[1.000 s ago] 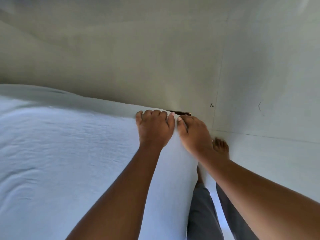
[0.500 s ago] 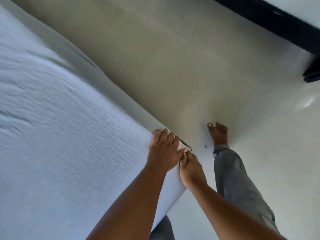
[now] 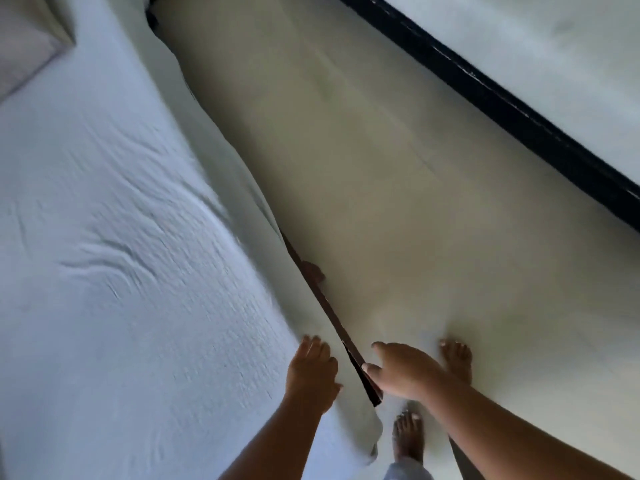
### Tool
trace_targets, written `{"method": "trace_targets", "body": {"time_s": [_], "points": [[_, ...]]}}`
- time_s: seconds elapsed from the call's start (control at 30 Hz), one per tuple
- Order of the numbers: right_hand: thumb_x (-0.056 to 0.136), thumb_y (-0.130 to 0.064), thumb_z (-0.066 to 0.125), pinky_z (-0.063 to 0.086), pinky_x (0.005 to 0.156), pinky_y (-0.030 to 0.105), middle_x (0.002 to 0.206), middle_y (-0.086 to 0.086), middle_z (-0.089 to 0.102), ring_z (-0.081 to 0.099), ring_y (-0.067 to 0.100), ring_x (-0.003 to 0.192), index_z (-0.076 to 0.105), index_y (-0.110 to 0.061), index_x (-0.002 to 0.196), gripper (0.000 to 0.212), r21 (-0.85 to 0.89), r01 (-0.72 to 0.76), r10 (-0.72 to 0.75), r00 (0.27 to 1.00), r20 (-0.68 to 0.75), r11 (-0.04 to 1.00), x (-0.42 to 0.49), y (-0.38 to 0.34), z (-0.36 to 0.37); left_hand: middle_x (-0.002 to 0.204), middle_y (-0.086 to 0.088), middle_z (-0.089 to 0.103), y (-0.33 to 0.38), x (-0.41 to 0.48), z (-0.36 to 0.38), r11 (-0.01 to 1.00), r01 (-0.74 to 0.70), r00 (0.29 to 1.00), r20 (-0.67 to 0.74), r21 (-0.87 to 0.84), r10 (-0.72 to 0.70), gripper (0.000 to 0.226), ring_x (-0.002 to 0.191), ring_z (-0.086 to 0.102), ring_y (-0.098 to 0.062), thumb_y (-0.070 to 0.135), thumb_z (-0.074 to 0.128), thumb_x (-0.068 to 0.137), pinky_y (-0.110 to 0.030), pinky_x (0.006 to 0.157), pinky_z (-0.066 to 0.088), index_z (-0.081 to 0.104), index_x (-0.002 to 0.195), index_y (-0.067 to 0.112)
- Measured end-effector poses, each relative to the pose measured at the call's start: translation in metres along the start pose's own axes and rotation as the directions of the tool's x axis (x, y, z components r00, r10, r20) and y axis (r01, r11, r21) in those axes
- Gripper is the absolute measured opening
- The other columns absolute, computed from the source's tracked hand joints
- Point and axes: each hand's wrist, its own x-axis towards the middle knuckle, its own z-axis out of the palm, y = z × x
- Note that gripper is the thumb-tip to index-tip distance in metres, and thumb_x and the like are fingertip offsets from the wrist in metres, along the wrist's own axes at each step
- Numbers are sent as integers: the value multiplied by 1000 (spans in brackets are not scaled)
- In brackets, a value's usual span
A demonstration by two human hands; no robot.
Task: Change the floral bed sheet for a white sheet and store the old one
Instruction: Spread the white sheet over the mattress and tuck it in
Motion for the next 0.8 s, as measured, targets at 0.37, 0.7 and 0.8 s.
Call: {"method": "trace_targets", "body": {"time_s": [0.37, 0.7, 0.8], "points": [[108, -50, 33, 36, 111, 35, 149, 4, 53, 47, 24, 138, 49, -22, 147, 50, 397, 50, -69, 997, 34, 917, 77, -138, -116, 166, -12, 16, -140, 87, -69, 957, 228, 971, 28, 180, -236, 74, 154, 3, -31, 63, 29, 99, -55, 121, -8, 25, 158, 18], [108, -24, 46, 48, 102, 31, 102, 1, 67, 60, 18, 104, 52, -17, 83, 27, 873, -208, 262, 960, 96, 440, 241, -255, -206, 151, 5, 46, -284, 201, -132, 906, 249, 955, 70, 343, -289, 79, 150, 13, -41, 61, 40, 97, -59, 121, -4, 15, 159, 18], [106, -39, 44, 35, 119, 36, 131, 4, 63, 55, 20, 130, 67, -11, 112, 37, 919, -263, 246, 950, 193, 293, 277, -282, -220, 116, 27, 63, -320, 214, -147, 899, 344, 903, 168, 271, -396, 67, 147, 25, -33, 59, 39, 99, -40, 123, 4, 26, 156, 26]]}}
